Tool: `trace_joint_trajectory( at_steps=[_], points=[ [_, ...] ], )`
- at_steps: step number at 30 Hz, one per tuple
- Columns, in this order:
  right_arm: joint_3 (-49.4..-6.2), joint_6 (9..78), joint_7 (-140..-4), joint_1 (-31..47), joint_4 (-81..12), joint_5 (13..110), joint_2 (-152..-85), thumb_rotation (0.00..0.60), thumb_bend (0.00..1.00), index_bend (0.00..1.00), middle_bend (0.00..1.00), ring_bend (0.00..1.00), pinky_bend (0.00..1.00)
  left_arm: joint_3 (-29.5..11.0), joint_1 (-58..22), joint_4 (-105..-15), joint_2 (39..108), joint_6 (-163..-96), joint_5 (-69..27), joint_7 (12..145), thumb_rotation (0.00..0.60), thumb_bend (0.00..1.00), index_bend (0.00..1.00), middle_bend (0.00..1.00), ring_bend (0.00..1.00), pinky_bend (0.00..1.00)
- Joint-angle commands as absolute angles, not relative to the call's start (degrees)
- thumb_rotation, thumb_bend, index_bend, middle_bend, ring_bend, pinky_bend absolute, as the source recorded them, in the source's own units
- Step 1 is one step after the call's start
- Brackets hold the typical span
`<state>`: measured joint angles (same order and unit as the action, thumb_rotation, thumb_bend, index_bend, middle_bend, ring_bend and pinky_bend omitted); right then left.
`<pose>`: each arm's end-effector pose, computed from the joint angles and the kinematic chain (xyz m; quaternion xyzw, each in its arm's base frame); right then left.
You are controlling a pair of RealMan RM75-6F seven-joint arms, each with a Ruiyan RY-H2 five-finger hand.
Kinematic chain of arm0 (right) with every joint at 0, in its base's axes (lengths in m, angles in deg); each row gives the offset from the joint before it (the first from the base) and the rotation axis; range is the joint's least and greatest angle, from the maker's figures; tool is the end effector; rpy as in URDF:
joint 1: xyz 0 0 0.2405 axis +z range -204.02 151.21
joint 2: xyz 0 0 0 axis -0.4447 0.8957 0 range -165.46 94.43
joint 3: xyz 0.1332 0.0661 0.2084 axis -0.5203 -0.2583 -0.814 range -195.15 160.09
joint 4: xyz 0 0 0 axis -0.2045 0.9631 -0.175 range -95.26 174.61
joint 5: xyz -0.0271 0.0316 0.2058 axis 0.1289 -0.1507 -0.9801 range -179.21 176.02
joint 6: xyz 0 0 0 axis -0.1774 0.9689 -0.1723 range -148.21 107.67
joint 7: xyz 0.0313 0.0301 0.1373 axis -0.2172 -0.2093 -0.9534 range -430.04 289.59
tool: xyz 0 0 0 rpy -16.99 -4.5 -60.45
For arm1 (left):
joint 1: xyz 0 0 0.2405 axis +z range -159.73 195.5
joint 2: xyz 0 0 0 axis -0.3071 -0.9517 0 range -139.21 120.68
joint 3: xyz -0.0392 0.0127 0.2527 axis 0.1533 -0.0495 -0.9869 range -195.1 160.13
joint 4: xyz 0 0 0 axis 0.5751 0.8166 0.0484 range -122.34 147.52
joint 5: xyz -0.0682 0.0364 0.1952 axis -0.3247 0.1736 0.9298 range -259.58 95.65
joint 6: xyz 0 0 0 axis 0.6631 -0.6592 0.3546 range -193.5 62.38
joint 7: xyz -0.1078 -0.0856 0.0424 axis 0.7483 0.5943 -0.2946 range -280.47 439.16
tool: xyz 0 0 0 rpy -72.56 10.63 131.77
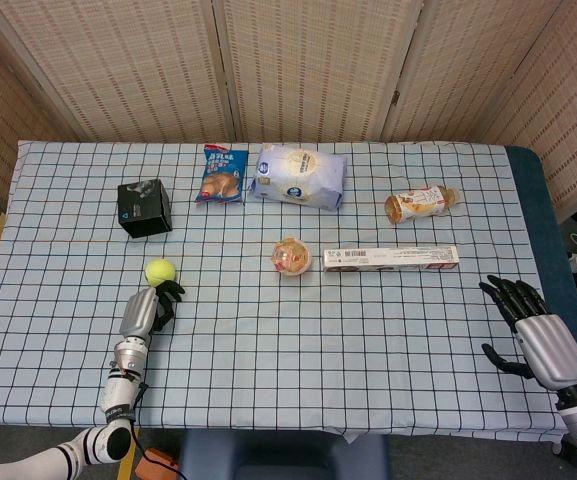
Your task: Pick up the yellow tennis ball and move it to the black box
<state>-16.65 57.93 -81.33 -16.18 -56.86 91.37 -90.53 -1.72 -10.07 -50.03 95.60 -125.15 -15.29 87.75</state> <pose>-0.2891 -0.1916 0.1715 0.6563 -0.4211 0.3965 0.4845 -0.2435 0.3238 -0.0524 -0.5158 -0.5785 -0.4504 0.4432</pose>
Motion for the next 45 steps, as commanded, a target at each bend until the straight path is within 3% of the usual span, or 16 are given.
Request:
trace_joint_trajectory(
  at_steps=[1, 45],
  points=[
    [-16.68, 57.9, -81.27, -16.17, -56.85, 91.29, -90.54, 0.6, 0.26, 0.04, 0.0, 0.0, 0.0, -1.38, -10.74, -48.96, 95.93, -124.76, -15.51, 87.38, 0.6, 1.0, 0.43, 0.45, 0.47, 0.75],
    [-16.51, 57.05, -80.98, -15.86, -56.91, 91.09, -90.56, 0.6, 0.26, 0.04, 0.0, 0.0, 0.0, -2.35, -15.88, -40.9, 95.33, -122.89, -13.66, 82.57, 0.6, 1.0, 0.43, 0.45, 0.47, 0.75]
  ],
)
